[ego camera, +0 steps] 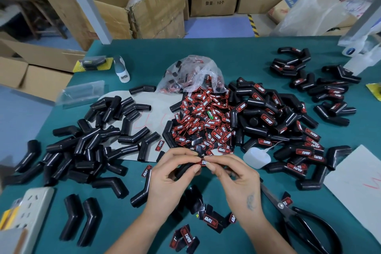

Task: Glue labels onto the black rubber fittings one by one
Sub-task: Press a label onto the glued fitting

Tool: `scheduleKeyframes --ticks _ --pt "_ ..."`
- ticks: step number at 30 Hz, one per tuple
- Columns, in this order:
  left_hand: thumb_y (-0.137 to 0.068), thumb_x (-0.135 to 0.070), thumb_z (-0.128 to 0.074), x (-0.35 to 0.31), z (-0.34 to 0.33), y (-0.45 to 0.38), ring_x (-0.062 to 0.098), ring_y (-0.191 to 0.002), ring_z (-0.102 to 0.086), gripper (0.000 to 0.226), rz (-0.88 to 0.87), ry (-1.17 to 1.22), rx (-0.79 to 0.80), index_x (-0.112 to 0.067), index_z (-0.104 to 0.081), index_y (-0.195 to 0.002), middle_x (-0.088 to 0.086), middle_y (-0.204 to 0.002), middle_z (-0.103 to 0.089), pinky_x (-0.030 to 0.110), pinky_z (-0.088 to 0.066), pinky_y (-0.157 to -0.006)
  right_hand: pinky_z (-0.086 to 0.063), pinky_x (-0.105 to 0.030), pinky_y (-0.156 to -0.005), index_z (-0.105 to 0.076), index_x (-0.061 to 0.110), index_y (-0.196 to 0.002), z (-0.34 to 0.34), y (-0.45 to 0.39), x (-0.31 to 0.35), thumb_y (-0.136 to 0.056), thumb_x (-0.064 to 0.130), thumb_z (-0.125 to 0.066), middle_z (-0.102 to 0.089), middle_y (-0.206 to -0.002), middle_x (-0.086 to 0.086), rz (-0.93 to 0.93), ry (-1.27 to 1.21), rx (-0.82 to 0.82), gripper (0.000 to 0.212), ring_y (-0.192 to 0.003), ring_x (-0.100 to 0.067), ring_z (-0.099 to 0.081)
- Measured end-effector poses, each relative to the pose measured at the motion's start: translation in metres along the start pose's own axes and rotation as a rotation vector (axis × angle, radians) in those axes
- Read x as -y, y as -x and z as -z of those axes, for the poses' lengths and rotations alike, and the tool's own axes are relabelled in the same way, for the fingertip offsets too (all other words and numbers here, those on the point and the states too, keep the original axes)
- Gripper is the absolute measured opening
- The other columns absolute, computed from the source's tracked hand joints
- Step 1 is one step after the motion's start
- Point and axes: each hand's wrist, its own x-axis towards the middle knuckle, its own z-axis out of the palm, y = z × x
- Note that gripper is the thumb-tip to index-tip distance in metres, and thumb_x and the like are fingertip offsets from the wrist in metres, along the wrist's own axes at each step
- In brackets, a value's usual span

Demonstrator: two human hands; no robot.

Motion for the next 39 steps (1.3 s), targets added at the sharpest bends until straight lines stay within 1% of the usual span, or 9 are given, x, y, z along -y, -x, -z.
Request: scheduleKeyframes --ticks 5,12,17,21,24,27,32,35,39 --pt "-0.093 -0.017 -0.076 -0.001 0.0 0.0 0.029 -0.109 -0.07 0.017 -0.011 -0.031 0.013 -0.025 -0.081 -0.107 0.0 -0.115 -0.068 0.039 -0.064 -0.083 -0.059 -0.05 -0.076 -0.08 0.042 -0.108 0.0 -0.001 -0.002 -0.096 0.043 -0.072 -0.072 -0.103 0.005 0.014 0.012 0.056 0.015 -0.097 -0.025 -0.069" --pt "-0.093 -0.019 -0.076 -0.002 0.0 -0.002 0.028 -0.11 -0.07 0.015 -0.054 -0.107 0.024 -0.024 -0.079 -0.107 -0.002 -0.114 -0.07 0.044 -0.06 -0.092 -0.056 -0.032 -0.078 -0.081 0.043 -0.104 0.0 -0.001 -0.006 -0.091 0.039 -0.077 -0.073 -0.102 0.007 -0.021 0.026 0.04 0.014 -0.094 -0.02 -0.069" --pt "-0.093 -0.017 -0.075 -0.002 0.001 -0.003 0.026 -0.111 -0.069 0.017 -0.038 -0.076 0.023 -0.026 -0.079 -0.106 -0.002 -0.114 -0.07 0.039 -0.062 -0.088 -0.06 -0.054 -0.083 -0.081 0.04 -0.103 0.001 0.0 -0.005 -0.092 0.043 -0.075 -0.076 -0.104 0.005 -0.061 0.004 0.026 0.013 -0.098 -0.023 -0.073" --pt "-0.094 -0.012 -0.073 -0.003 0.0 -0.003 0.028 -0.108 -0.069 0.014 0.005 0.014 0.034 -0.018 -0.079 -0.106 0.002 -0.114 -0.067 0.037 -0.064 -0.081 -0.059 -0.056 -0.085 -0.081 0.042 -0.104 0.002 0.0 -0.001 -0.093 0.046 -0.072 -0.075 -0.106 0.007 -0.082 0.011 0.028 0.015 -0.102 -0.022 -0.072" --pt "-0.095 -0.012 -0.071 -0.005 -0.002 -0.003 0.026 -0.102 -0.069 0.015 0.029 0.036 0.045 -0.014 -0.079 -0.107 0.002 -0.112 -0.064 0.037 -0.064 -0.08 -0.058 -0.057 -0.083 -0.08 0.042 -0.105 0.001 0.001 -0.001 -0.095 0.038 -0.071 -0.074 -0.107 0.006 -0.095 0.011 0.038 0.014 -0.101 -0.023 -0.071" --pt "-0.095 -0.014 -0.07 -0.006 -0.003 -0.003 0.024 -0.102 -0.068 0.017 0.046 0.008 0.046 -0.017 -0.081 -0.107 -0.002 -0.113 -0.062 0.036 -0.064 -0.08 -0.059 -0.049 -0.083 -0.079 0.041 -0.106 0.0 0.002 -0.001 -0.094 0.03 -0.071 -0.075 -0.108 0.005 -0.109 -0.008 0.039 0.018 -0.099 -0.021 -0.07" --pt "-0.089 -0.004 -0.075 -0.006 -0.005 -0.002 0.024 -0.101 -0.068 0.018 0.031 -0.08 0.008 -0.017 -0.082 -0.101 -0.004 -0.109 -0.062 0.045 -0.063 -0.078 -0.055 -0.019 -0.082 -0.075 0.042 -0.112 -0.001 0.002 0.003 -0.092 0.032 -0.075 -0.076 -0.1 0.008 -0.128 -0.044 0.046 0.022 -0.096 -0.01 -0.07" --pt "-0.088 -0.008 -0.078 -0.009 -0.005 -0.002 0.019 -0.096 -0.069 0.015 0.04 -0.065 -0.023 -0.017 -0.083 -0.098 -0.006 -0.106 -0.063 0.034 -0.063 -0.069 -0.053 -0.017 -0.08 -0.074 0.039 -0.112 -0.001 0.002 0.004 -0.092 0.035 -0.075 -0.075 -0.097 0.006 -0.136 -0.061 0.053 0.021 -0.093 -0.009 -0.07" --pt "-0.087 -0.012 -0.079 -0.01 -0.006 -0.003 0.016 -0.093 -0.071 0.014 0.051 -0.017 -0.03 -0.017 -0.084 -0.099 -0.006 -0.106 -0.065 0.032 -0.064 -0.072 -0.054 -0.019 -0.08 -0.073 0.037 -0.113 0.0 0.002 0.005 -0.092 0.035 -0.075 -0.075 -0.098 0.002 -0.142 -0.077 0.058 0.022 -0.092 -0.013 -0.071"
